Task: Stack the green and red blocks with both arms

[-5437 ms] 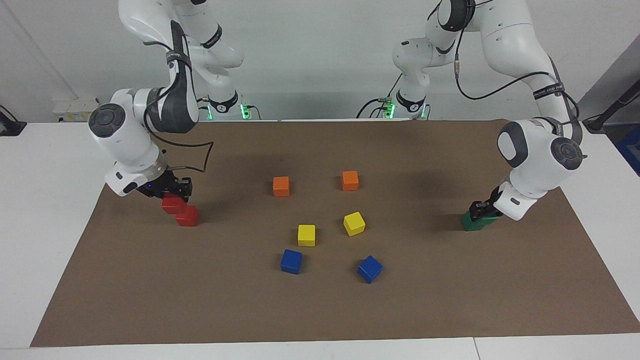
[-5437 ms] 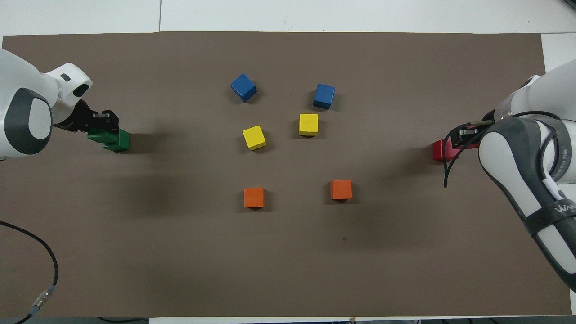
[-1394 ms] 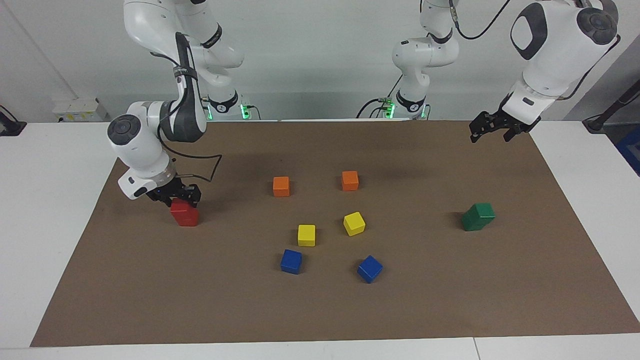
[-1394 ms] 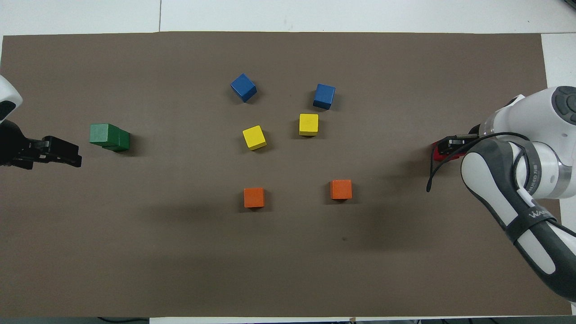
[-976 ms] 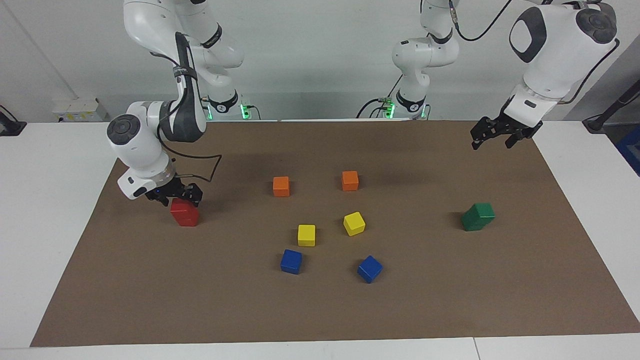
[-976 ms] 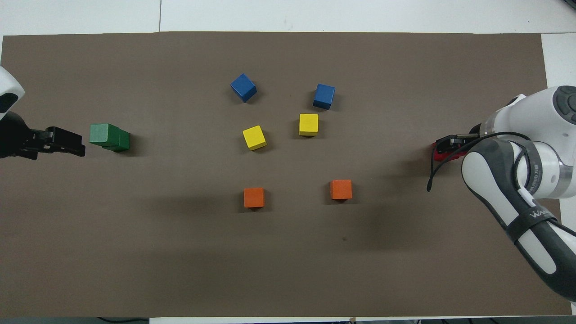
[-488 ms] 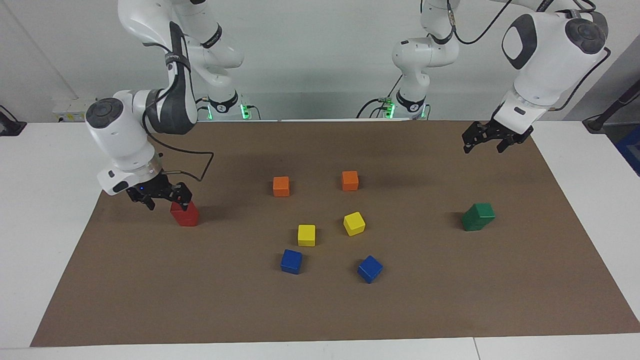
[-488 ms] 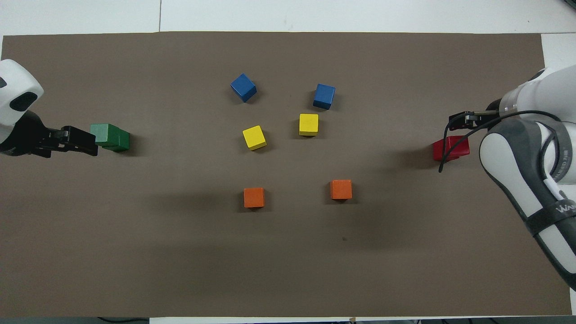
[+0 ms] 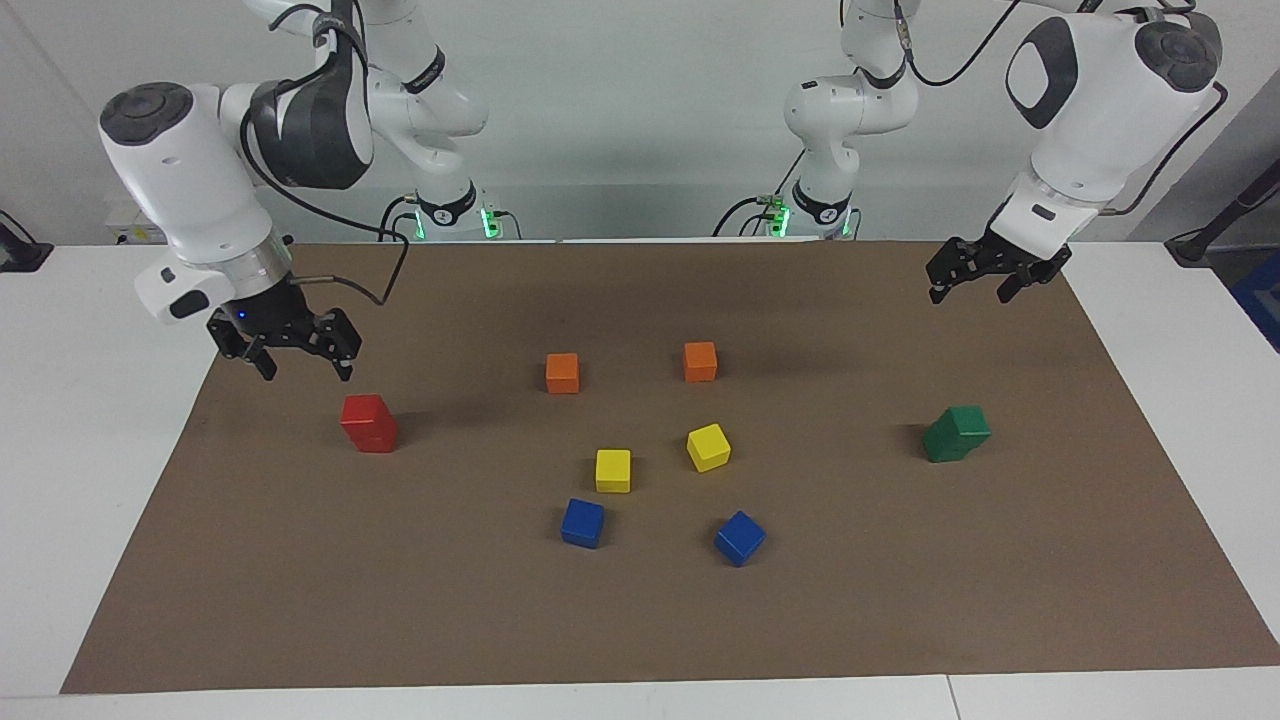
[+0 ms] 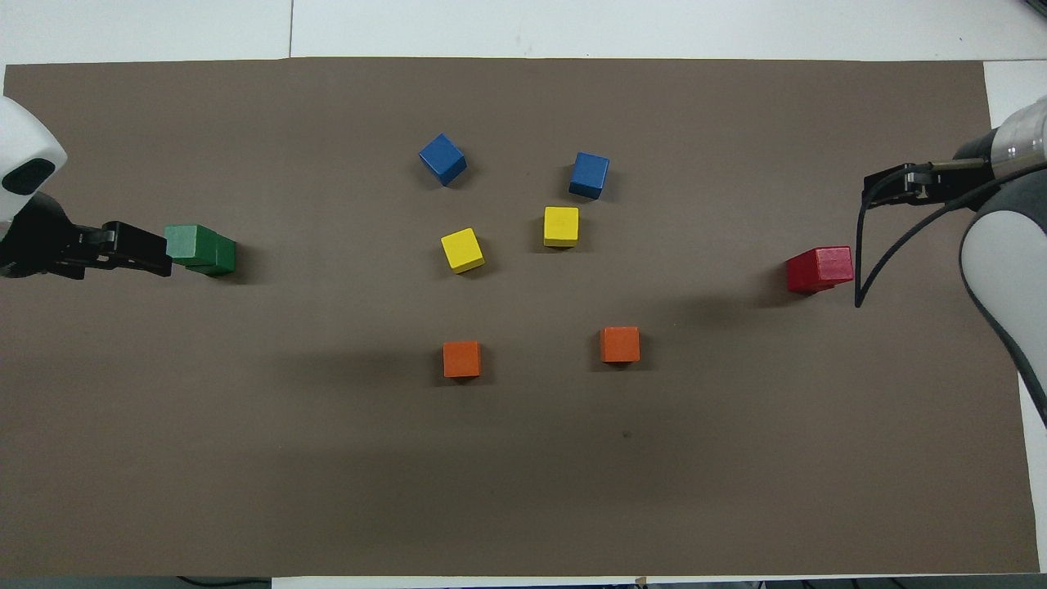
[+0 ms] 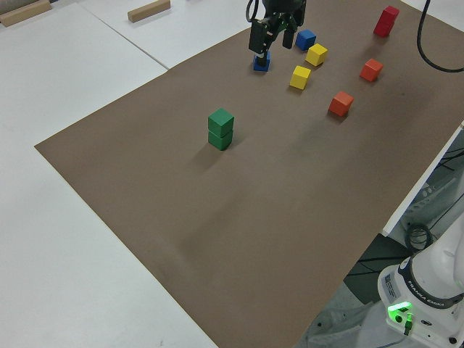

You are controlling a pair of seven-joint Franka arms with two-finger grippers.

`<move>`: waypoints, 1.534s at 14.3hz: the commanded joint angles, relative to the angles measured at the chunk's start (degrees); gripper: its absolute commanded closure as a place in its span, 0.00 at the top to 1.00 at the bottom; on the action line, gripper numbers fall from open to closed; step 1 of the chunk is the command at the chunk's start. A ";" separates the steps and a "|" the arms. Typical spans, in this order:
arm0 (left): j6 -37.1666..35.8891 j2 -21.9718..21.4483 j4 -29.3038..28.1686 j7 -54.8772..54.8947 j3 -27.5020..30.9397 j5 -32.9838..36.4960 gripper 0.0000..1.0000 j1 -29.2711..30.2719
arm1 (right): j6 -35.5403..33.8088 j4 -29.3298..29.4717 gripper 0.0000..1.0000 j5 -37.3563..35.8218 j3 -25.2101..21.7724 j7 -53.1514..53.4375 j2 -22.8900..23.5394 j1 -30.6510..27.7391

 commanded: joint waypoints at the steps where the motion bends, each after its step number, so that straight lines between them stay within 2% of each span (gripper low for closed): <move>1: -1.39 0.63 1.25 -0.19 0.19 -0.09 1.00 -0.54 | -7.37 -0.38 1.00 1.03 0.18 -0.19 -3.89 -0.32; 4: -1.39 0.71 1.50 -0.45 0.10 -0.09 1.00 -0.72 | -11.25 0.14 1.00 1.12 0.00 0.16 -5.83 -0.50; 9: -1.47 0.19 1.15 -0.54 -0.16 -0.09 1.00 -0.89 | -12.50 0.93 1.00 1.12 0.26 0.16 -7.41 0.37; 11: -1.47 0.18 1.15 -0.54 -0.07 -0.09 1.00 -0.98 | -12.75 1.11 1.00 2.43 -2.35 -0.02 -7.76 3.87; 13: -1.47 0.18 1.15 -0.54 -0.07 -0.09 1.00 -0.98 | -14.68 1.29 1.00 2.61 -10.67 -0.19 -8.03 10.97; 14: -1.47 0.18 1.15 -0.54 -0.07 -0.09 1.00 -1.07 | -15.21 1.72 1.00 3.83 -12.20 -0.19 -8.03 11.45; 22: -1.47 0.10 1.15 -0.54 -0.07 -0.09 1.00 -1.07 | -17.15 2.43 1.00 4.11 -12.74 -0.28 -7.94 10.92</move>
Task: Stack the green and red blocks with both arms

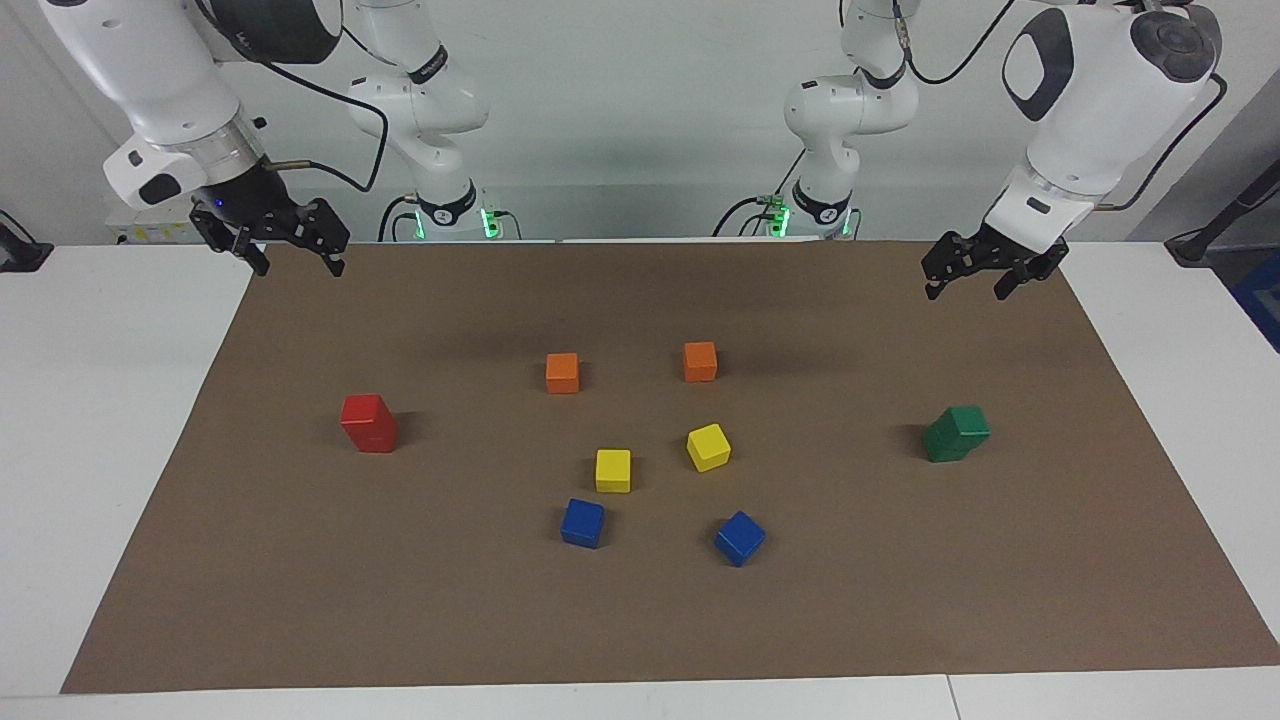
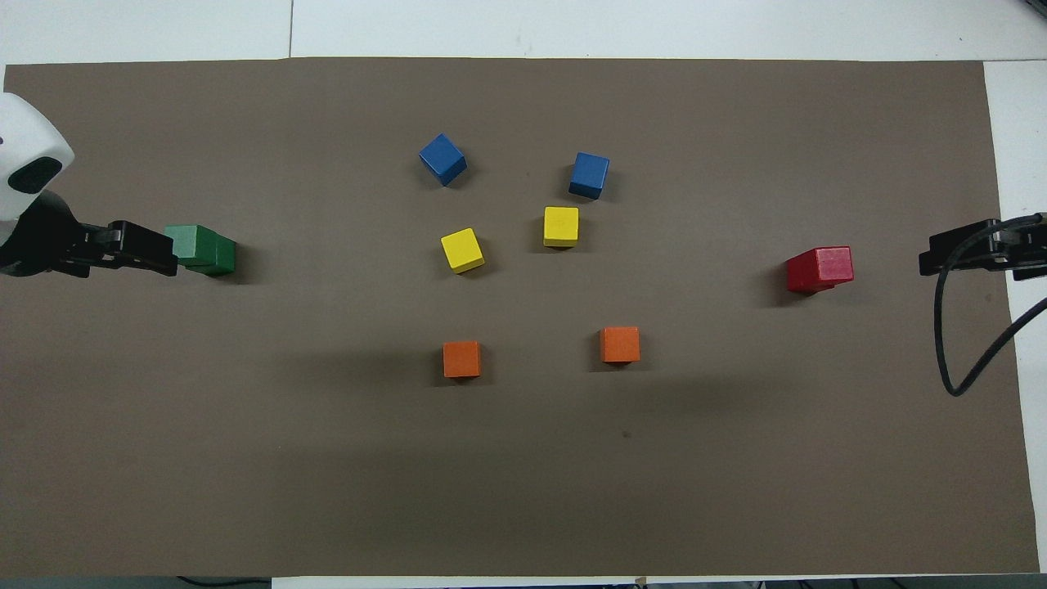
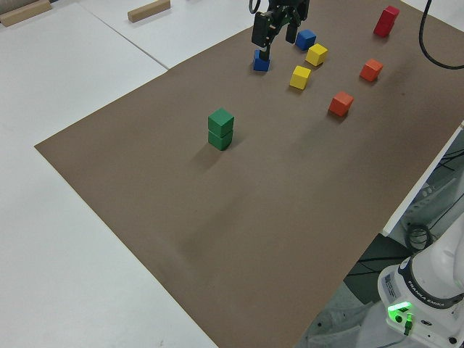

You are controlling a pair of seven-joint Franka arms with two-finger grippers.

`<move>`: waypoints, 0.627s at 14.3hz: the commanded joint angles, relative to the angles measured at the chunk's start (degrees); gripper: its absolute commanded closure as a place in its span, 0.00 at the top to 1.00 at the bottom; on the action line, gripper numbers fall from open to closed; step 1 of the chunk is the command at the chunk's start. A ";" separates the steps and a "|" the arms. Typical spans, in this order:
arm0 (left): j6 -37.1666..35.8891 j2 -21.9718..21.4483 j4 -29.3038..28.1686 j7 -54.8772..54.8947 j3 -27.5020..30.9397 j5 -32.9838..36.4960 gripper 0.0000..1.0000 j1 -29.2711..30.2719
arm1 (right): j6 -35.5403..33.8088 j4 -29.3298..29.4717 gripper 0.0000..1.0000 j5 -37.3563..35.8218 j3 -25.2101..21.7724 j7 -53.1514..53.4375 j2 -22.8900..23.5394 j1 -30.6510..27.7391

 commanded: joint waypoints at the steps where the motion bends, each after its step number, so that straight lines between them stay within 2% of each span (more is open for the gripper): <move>1: -1.09 -0.01 0.80 -0.54 0.41 -0.09 1.00 -0.46 | -1.25 0.27 1.00 0.91 -0.44 -0.06 -0.22 0.13; 6: -1.09 -0.01 0.80 -0.54 0.41 -0.09 1.00 -0.54 | -1.25 -0.08 1.00 -2.52 -0.53 0.20 -0.40 -0.04; 9: -1.09 -0.01 0.80 -0.54 0.41 -0.09 1.00 -0.54 | -0.99 -0.08 1.00 -3.23 -0.44 0.11 -0.40 -2.06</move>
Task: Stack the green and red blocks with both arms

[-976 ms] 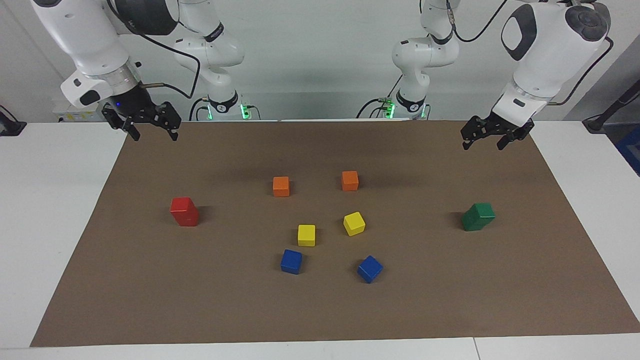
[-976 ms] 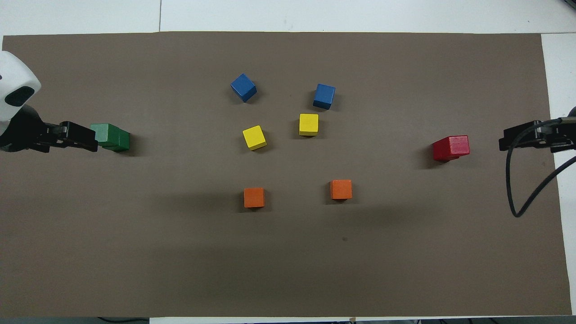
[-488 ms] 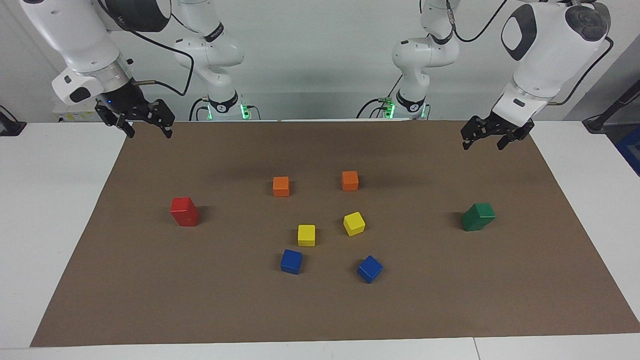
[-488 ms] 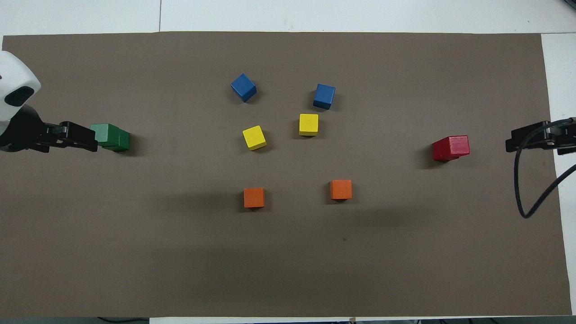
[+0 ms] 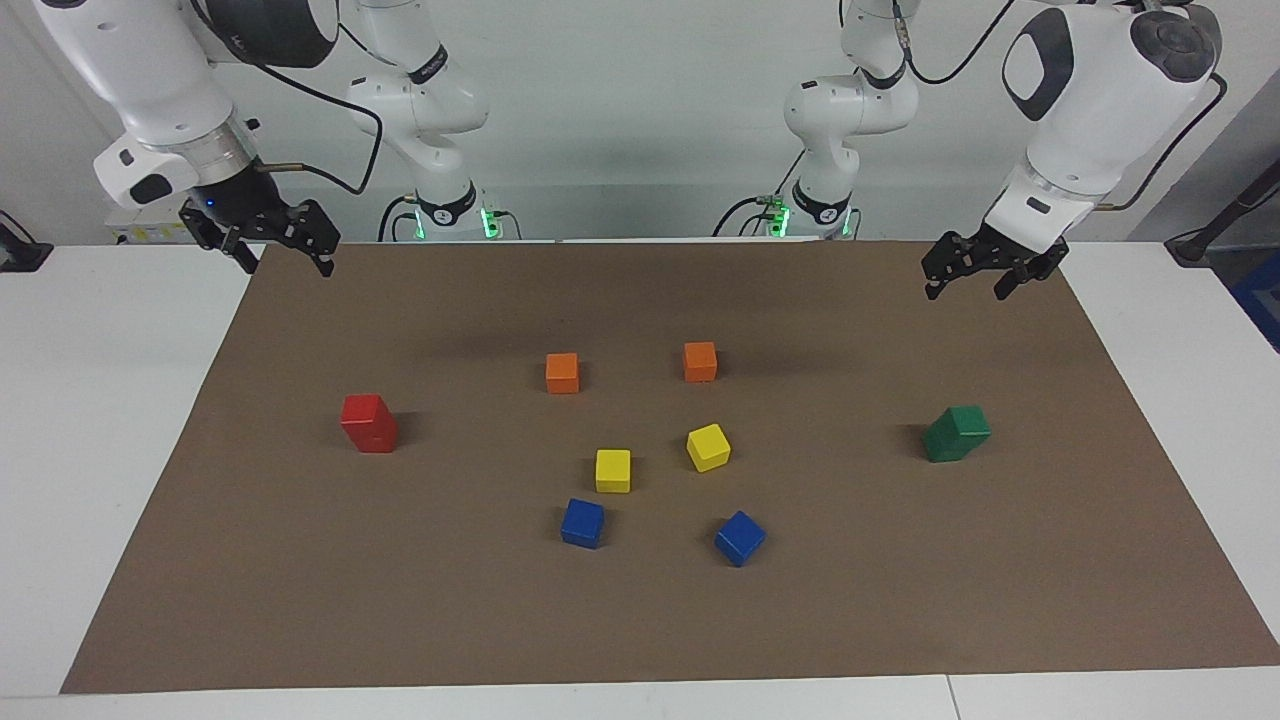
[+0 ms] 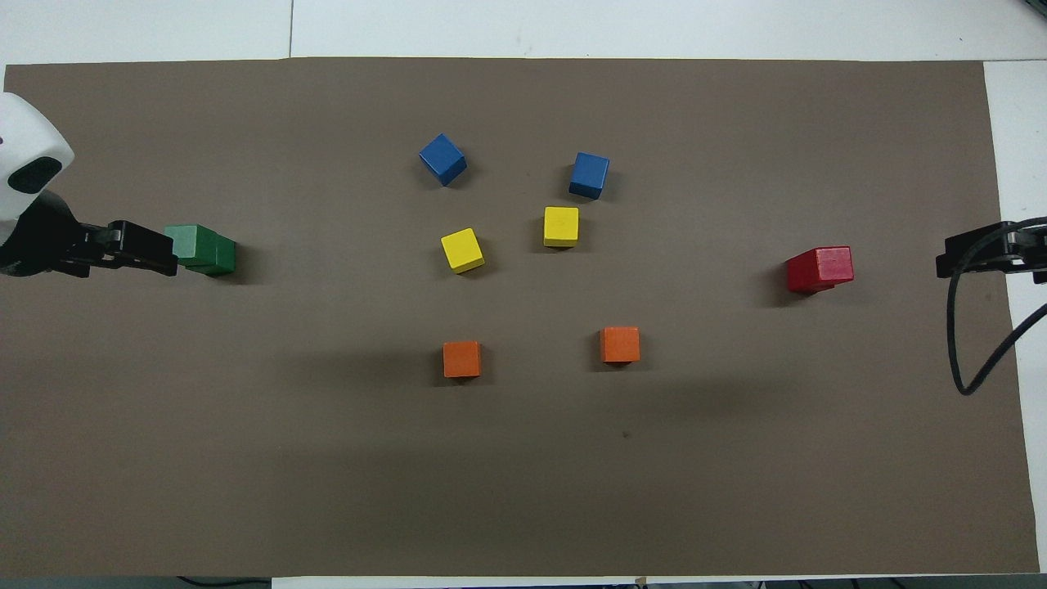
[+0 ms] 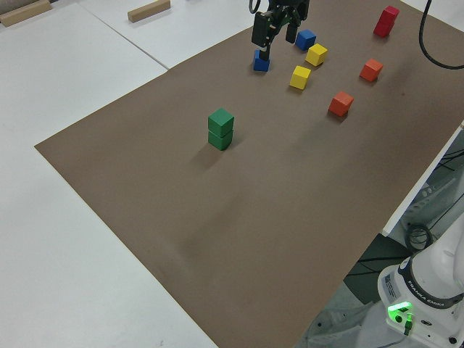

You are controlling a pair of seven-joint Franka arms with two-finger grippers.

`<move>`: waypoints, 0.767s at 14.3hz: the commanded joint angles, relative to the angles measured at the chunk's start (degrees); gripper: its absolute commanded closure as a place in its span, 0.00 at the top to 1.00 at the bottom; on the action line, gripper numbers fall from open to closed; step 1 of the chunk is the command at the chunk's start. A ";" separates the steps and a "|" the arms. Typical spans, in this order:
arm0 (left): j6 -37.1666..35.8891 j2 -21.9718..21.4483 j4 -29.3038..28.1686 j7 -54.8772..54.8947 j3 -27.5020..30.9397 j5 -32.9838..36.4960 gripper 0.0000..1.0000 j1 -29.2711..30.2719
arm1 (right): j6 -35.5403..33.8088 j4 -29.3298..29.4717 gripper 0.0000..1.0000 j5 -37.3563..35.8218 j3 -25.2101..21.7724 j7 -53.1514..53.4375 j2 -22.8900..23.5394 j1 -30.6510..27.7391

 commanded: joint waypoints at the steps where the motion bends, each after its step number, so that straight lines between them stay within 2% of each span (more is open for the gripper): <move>1: -1.09 -0.01 0.77 -0.54 0.41 -0.09 1.00 -0.54 | -0.67 -0.07 1.00 -0.77 -0.02 0.11 -0.40 -1.21; 11: -1.17 -0.01 0.77 -0.54 0.41 -0.09 1.00 -0.45 | -0.40 -0.16 1.00 -0.77 0.16 0.29 -0.49 -1.21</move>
